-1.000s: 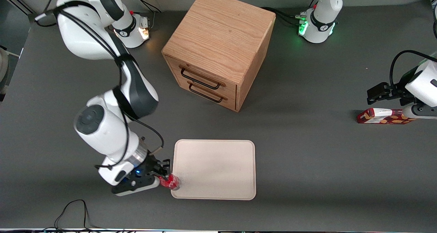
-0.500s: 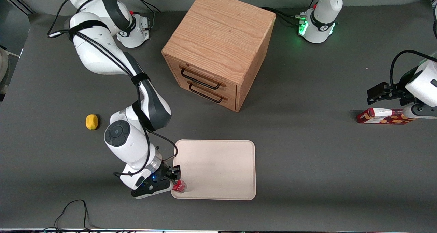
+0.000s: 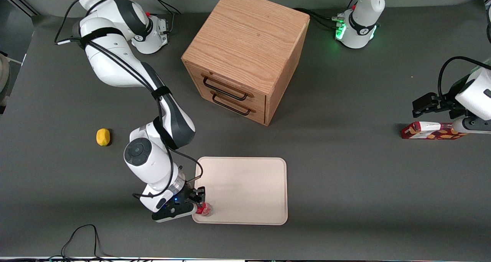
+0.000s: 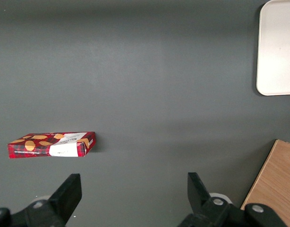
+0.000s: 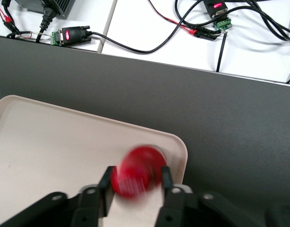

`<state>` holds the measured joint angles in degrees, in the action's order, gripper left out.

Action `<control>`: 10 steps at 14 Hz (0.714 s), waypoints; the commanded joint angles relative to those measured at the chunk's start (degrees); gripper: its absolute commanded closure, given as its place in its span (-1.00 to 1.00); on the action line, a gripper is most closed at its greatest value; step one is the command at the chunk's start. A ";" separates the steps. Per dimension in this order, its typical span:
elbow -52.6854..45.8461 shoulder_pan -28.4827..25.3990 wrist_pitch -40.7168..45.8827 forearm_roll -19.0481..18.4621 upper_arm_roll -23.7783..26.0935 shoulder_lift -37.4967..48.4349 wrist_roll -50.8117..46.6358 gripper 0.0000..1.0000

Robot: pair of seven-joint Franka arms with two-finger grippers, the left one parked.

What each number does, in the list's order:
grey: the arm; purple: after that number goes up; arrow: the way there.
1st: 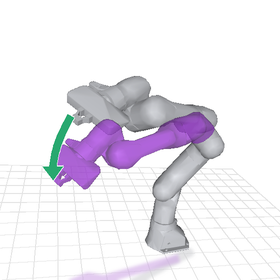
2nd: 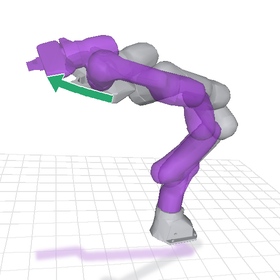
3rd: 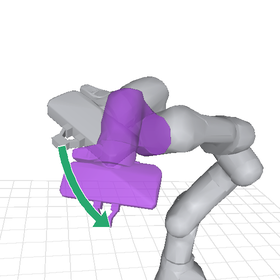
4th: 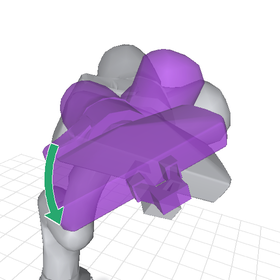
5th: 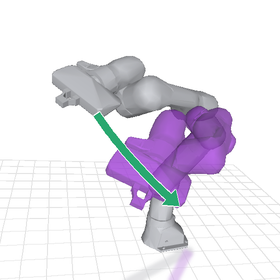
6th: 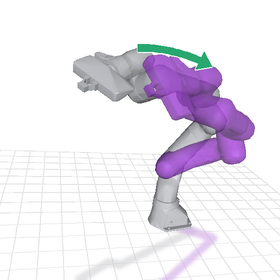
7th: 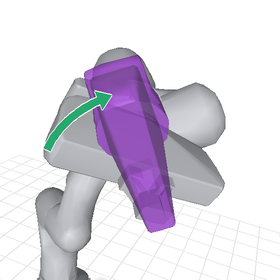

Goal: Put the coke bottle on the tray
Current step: 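Lower the bottle onto the tray and open the right gripper, then raise the right gripper up and away from the bottle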

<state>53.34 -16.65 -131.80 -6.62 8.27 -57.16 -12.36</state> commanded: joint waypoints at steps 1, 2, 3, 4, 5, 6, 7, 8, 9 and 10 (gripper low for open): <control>1.59 0.21 -1.97 -1.38 0.43 0.83 -2.23 -1.00; 1.60 0.21 -2.15 -1.38 0.43 1.00 -2.23 -1.00; 1.60 0.21 -2.06 -1.55 0.34 1.52 -2.32 -1.00; 1.60 0.30 -1.89 -1.46 0.34 2.23 -2.32 -1.00; 3.25 0.47 -0.06 -1.03 0.17 4.58 -2.23 -1.00; 6.31 1.08 2.83 -0.42 -0.01 8.17 -2.67 -1.00; 10.69 1.96 5.73 0.29 -0.36 12.65 -2.76 -1.00; 16.91 2.75 6.98 2.56 -0.62 17.91 -2.85 -1.00; 24.02 3.28 7.08 6.41 -1.76 23.88 -2.76 -1.00; 30.88 3.29 7.25 9.93 -4.73 30.03 -2.50 -1.00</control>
<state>64.47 -14.17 -124.40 -2.12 7.08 -42.97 -13.72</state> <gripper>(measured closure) 0.000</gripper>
